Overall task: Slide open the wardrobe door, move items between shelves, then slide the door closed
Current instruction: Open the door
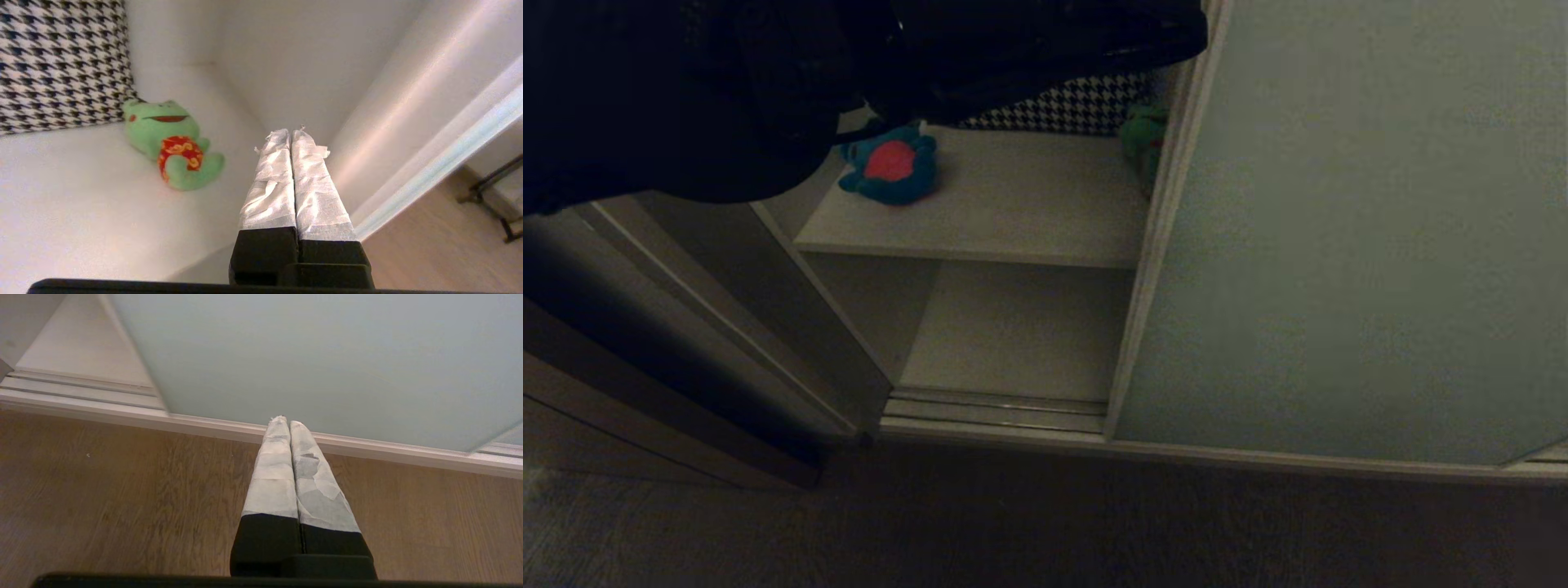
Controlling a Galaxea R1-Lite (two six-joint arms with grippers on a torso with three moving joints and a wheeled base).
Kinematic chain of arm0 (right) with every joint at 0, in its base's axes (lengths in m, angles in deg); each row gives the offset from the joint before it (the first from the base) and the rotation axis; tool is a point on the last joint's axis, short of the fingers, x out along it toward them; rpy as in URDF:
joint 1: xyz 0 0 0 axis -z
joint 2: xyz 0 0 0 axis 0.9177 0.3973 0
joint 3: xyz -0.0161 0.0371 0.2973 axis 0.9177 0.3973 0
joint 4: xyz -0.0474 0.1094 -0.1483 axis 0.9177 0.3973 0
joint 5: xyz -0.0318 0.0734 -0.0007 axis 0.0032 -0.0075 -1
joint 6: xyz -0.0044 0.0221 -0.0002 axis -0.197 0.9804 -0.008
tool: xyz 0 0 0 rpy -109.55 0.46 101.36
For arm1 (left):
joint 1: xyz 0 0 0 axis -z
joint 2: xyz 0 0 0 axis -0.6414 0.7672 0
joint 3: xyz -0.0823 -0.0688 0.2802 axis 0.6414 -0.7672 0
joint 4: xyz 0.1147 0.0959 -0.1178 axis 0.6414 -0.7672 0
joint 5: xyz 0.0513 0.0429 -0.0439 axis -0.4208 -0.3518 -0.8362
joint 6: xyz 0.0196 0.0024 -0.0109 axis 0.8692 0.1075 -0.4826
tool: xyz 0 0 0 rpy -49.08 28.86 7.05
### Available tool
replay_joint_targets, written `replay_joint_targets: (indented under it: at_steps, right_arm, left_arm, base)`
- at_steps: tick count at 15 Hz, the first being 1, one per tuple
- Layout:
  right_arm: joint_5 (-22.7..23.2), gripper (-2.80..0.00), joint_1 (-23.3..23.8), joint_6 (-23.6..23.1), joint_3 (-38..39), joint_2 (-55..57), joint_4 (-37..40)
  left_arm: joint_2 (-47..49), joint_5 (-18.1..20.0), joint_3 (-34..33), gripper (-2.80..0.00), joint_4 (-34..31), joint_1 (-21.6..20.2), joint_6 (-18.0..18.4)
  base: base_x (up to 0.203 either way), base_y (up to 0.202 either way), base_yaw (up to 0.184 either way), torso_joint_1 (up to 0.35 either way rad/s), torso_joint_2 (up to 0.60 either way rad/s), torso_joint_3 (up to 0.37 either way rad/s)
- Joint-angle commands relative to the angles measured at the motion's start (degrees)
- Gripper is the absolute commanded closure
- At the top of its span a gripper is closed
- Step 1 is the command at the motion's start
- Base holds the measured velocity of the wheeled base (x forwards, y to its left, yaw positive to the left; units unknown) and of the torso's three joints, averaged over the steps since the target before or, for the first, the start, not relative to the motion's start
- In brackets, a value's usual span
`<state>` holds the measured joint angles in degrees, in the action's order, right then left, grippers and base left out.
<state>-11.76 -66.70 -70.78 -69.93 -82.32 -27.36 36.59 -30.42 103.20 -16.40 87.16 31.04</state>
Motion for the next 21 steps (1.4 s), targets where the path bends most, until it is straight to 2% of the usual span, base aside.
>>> replay_joint_targets:
  at_steps: [1, 5, 8, 10, 12, 14, 15, 19, 21]
  right_arm:
    - [0.1, 0.0, 0.0, 0.0, 0.1, -0.2, 0.0]
    - [0.1, 0.0, -0.1, 0.0, 0.1, -0.2, 0.0]
    - [0.0, 0.0, 0.0, 0.0, 0.1, -0.2, 0.0]
    - [0.0, 0.0, 0.0, 0.0, 0.1, -0.2, 0.0]
    - [0.0, 0.0, 0.0, 0.0, 0.1, -0.2, 0.0]
    - [0.0, 0.0, 0.0, 0.0, 0.1, -0.1, 0.0]
    - [0.0, 0.0, -0.1, 0.0, 0.1, -0.2, 0.0]
    - [0.0, 0.0, -0.1, 0.0, 0.1, -0.2, 0.0]
    - [0.0, 0.0, 0.0, 0.0, 0.1, -0.2, 0.0]
  left_arm:
    - [-2.0, -0.7, -0.3, 0.0, 0.1, -0.1, -0.4]
    - [-8.7, -3.3, -1.8, 0.0, -1.0, -2.6, -2.5]
    - [-17.5, -6.3, -9.9, 0.0, -6.2, -10.0, -2.2]
    - [-24.8, -7.1, -21.1, 0.0, -10.1, -17.1, -1.1]
    - [-33.8, -7.2, -35.9, 0.0, -12.7, -24.4, -0.1]
    - [-45.2, -6.8, -50.6, 0.0, -13.9, -29.0, 0.3]
    - [-51.7, -5.6, -56.8, 0.0, -14.3, -30.6, 0.3]
    - [-77.5, 3.9, -81.9, 0.0, -15.4, -38.0, 0.8]
    - [-87.4, 6.7, -93.5, 0.0, -15.6, -41.1, 1.4]
  base:
    - [0.0, 0.0, 0.0, 0.0, 0.0, 0.0]
    - [0.0, 0.0, 0.0, 0.0, 0.0, 0.0]
    - [0.0, 0.0, 0.0, 0.0, 0.0, 0.0]
    - [0.0, 0.0, 0.0, 0.0, 0.0, 0.0]
    - [0.0, 0.0, 0.0, 0.0, 0.0, 0.0]
    - [0.0, 0.0, 0.0, 0.0, 0.0, 0.0]
    - [0.0, 0.0, 0.0, 0.0, 0.0, 0.0]
    - [0.0, 0.0, 0.0, 0.0, 0.0, 0.0]
    - [0.0, 0.0, 0.0, 0.0, 0.0, 0.0]
